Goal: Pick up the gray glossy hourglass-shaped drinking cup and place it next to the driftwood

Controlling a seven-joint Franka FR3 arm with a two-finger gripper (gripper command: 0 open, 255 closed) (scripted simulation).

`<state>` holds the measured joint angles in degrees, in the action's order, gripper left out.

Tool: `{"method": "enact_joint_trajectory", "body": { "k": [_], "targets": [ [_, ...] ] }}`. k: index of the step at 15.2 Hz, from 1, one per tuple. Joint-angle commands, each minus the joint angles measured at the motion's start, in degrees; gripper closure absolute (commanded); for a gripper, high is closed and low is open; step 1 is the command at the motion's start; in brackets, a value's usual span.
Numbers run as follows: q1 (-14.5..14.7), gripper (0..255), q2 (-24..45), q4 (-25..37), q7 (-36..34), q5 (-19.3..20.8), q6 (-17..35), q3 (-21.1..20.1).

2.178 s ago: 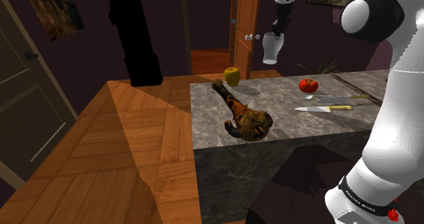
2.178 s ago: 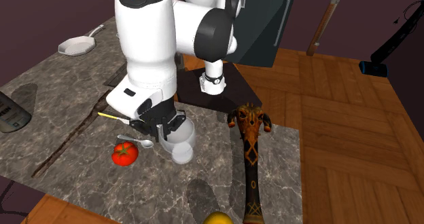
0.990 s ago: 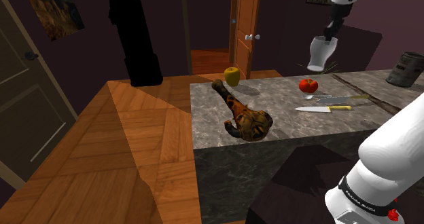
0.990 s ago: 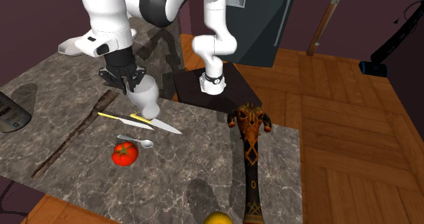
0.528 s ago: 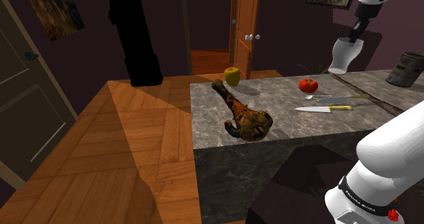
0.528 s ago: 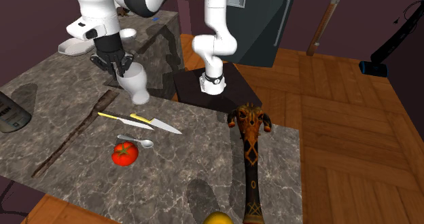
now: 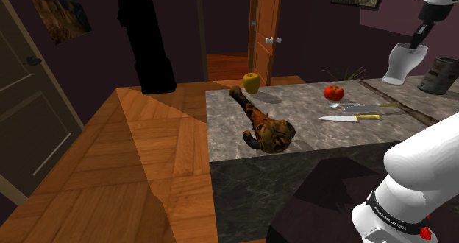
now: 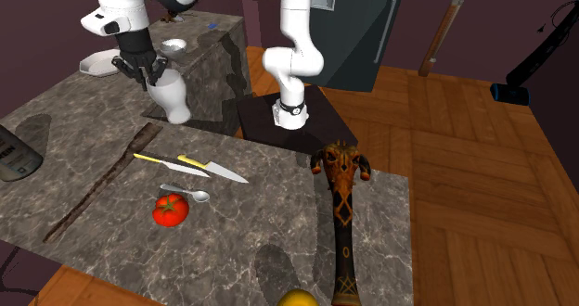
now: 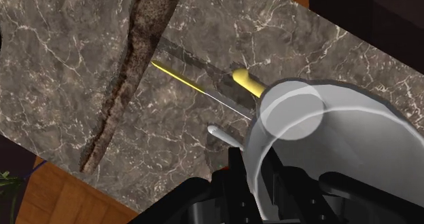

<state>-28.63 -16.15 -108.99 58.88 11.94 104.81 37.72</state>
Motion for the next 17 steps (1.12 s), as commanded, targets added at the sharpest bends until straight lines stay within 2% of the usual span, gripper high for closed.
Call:
{"method": "enact_joint_trajectory", "body": {
  "k": [1, 9, 17],
  "targets": [
    [-0.93, 255, -0.42, 0.05, 2.9, 0.23, 0.06, 1.88],
    [-3.44, 255, 2.18, 3.95, 15.7, -1.75, -0.02, 11.45],
    [-3.83, 255, 1.66, -2.54, 15.26, -1.04, 6.08, 11.92]
  ]
}}
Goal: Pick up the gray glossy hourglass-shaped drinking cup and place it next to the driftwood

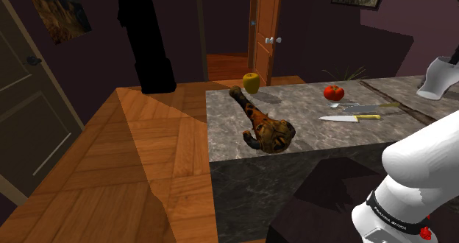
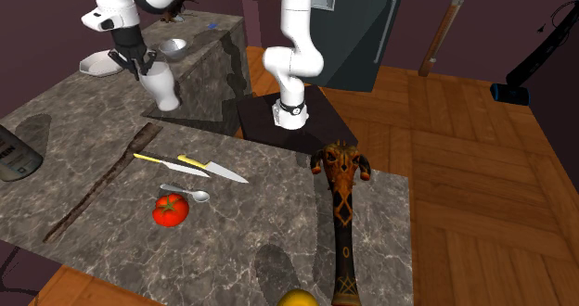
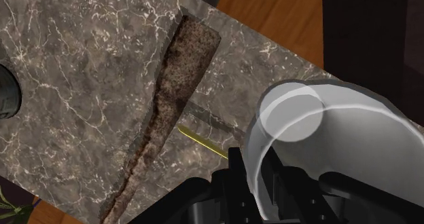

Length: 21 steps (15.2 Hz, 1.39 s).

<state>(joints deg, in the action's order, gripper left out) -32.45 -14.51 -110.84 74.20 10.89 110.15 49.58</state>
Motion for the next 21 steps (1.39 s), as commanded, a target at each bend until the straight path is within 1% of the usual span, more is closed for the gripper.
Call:
{"method": "enact_joint_trajectory", "body": {
  "k": [1, 12, 21],
  "targets": [
    [-0.04, 255, 0.04, -1.43, -0.08, 0.06, 1.51, 0.16],
    [-0.08, 255, 1.42, -8.87, 0.43, -0.37, 10.06, 1.87],
    [0.48, 255, 4.3, -13.91, 2.01, -2.29, 17.25, 3.96]
  ]
}}
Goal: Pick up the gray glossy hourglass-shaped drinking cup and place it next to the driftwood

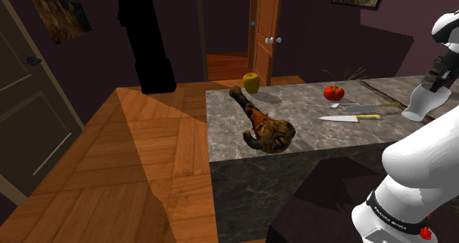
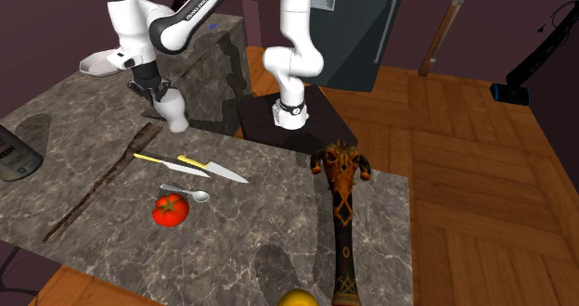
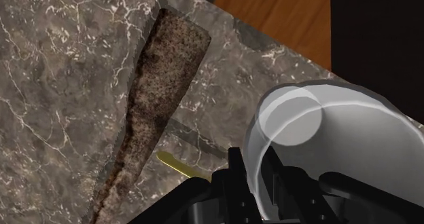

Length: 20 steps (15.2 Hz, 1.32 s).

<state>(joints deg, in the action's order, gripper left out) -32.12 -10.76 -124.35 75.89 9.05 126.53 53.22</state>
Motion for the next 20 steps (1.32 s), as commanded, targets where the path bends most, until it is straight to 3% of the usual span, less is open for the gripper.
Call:
{"method": "enact_joint_trajectory", "body": {
  "k": [1, 11, 19, 20],
  "targets": [
    [0.25, 255, 0.98, -0.91, 0.6, -0.8, 1.67, 0.59],
    [1.47, 255, 6.56, -5.2, 4.74, -6.33, 9.62, 3.18],
    [1.46, 255, 6.56, -5.2, 4.74, -6.34, 9.62, 3.16],
    [1.46, 0, 6.56, -5.2, 4.74, -6.33, 9.62, 3.16]
  ]
}}
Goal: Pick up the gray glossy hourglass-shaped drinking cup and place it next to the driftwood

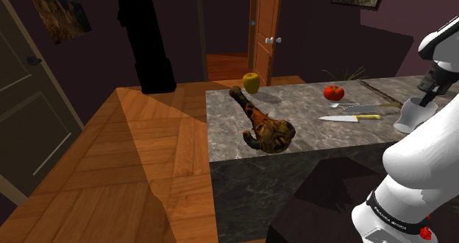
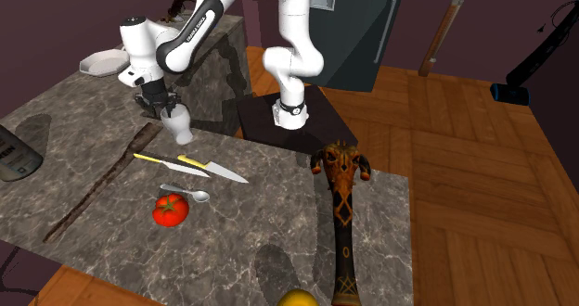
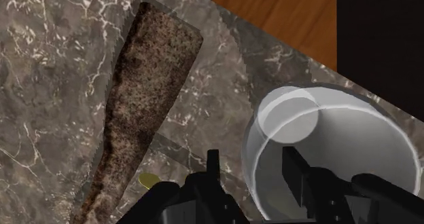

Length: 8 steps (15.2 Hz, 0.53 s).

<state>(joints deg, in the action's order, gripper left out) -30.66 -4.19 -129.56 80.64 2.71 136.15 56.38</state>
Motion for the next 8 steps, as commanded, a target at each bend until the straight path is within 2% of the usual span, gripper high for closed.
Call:
{"method": "enact_joint_trajectory", "body": {
  "k": [1, 5, 8],
  "targets": [
    [0.0, 0, 0.0, 0.01, 0.01, -0.01, 0.0, 0.0],
    [0.0, 0, 0.0, 0.01, 0.01, -0.01, 0.0, 0.0],
    [-1.15, 0, -6.19, 2.01, -4.62, 6.4, -6.03, -2.24]
  ]
}}
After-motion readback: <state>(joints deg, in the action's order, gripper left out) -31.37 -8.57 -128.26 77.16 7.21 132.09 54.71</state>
